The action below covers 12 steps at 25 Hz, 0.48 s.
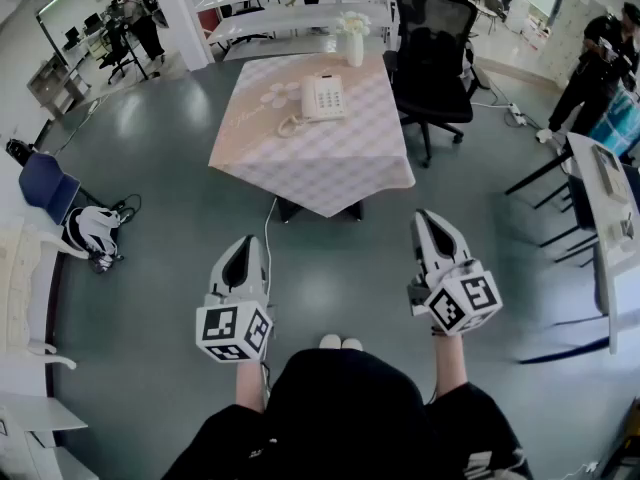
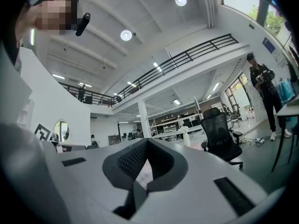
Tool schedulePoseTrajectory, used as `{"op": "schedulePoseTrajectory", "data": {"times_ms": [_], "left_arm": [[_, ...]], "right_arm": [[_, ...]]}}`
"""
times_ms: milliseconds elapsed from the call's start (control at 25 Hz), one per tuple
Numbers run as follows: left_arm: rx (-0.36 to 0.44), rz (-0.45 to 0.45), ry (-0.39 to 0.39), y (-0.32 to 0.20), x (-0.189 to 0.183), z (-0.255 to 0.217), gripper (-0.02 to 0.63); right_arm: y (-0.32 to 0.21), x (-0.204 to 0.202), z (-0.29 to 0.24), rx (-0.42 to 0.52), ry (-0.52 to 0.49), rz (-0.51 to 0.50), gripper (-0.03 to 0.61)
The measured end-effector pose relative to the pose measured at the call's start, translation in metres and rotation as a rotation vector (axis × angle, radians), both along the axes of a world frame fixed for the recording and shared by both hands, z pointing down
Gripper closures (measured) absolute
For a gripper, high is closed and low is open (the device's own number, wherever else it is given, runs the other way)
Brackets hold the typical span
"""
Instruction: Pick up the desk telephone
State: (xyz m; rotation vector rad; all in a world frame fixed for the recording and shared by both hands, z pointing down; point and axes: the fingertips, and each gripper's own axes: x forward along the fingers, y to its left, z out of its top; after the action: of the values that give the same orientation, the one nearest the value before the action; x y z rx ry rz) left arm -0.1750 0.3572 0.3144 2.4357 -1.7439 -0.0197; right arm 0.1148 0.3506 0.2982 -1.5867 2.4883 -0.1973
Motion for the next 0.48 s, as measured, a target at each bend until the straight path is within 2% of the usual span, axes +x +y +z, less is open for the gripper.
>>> {"op": "schedulePoseTrajectory", "data": {"times_ms": [480], "left_arm": [[-0.004, -0.008, 0.002, 0.0008, 0.0025, -0.0008, 0.615]], "right_arm": [[-0.0005, 0.0062, 0.0009, -0.007, -0.004, 0.002, 0.588]]}}
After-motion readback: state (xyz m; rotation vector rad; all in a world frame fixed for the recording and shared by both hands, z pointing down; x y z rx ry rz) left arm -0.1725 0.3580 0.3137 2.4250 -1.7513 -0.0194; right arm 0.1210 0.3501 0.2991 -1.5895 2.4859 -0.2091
